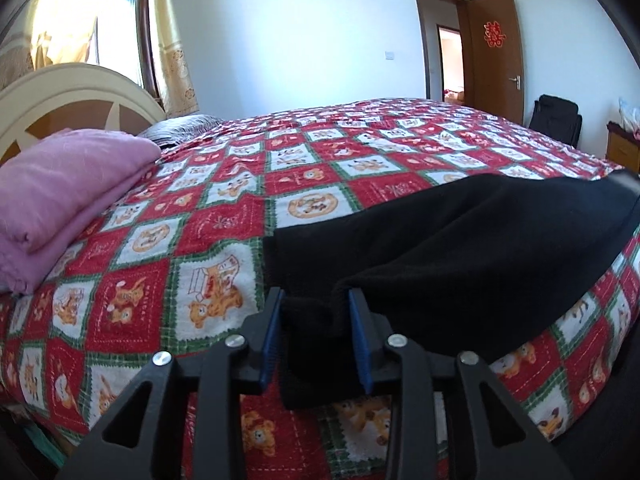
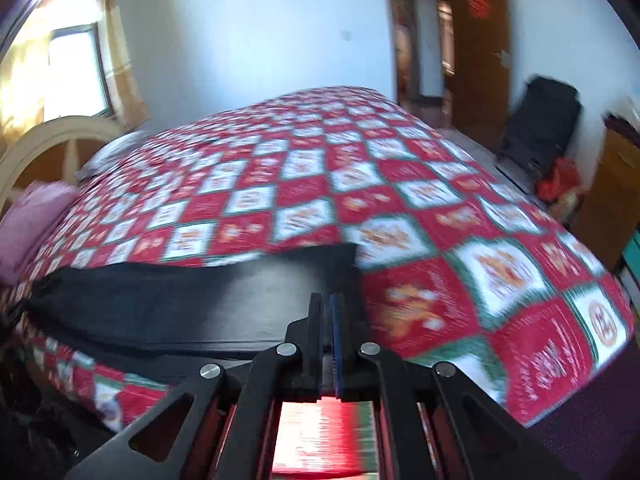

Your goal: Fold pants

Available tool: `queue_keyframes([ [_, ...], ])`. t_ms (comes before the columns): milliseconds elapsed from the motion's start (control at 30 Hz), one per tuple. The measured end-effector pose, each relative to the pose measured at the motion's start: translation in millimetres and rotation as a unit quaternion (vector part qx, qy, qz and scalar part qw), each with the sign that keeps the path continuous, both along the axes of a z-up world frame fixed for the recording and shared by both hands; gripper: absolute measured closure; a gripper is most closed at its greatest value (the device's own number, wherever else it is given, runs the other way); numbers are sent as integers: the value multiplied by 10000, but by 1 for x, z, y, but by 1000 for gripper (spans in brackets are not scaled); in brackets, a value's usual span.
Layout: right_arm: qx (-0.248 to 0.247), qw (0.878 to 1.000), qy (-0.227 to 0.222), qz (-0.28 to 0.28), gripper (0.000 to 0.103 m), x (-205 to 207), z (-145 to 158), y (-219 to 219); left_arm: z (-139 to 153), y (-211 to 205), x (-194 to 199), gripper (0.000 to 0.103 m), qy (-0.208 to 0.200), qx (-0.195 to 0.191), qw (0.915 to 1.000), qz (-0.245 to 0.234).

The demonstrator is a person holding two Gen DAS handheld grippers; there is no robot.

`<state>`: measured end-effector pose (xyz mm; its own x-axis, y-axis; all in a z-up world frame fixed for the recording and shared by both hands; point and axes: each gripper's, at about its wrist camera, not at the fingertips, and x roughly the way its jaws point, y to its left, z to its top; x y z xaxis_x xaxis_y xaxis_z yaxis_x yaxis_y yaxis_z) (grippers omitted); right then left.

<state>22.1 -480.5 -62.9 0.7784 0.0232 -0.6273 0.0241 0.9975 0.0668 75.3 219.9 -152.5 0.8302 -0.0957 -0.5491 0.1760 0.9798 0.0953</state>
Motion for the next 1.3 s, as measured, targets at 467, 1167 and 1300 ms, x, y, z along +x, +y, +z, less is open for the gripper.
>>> queue_keyframes([
  [467, -746, 9317, 686, 3487, 40, 58, -50, 283, 1, 0, -2, 79, -43, -126, 9998, -169],
  [1167, -1784, 8963, 669, 4004, 100, 40, -82, 345, 8, 16, -4, 82, -225, -190, 9984, -491],
  [1300, -1868, 8931, 949, 3981, 100, 45, -114, 348, -11, 15, -16, 79, -89, -110, 9985, -520],
])
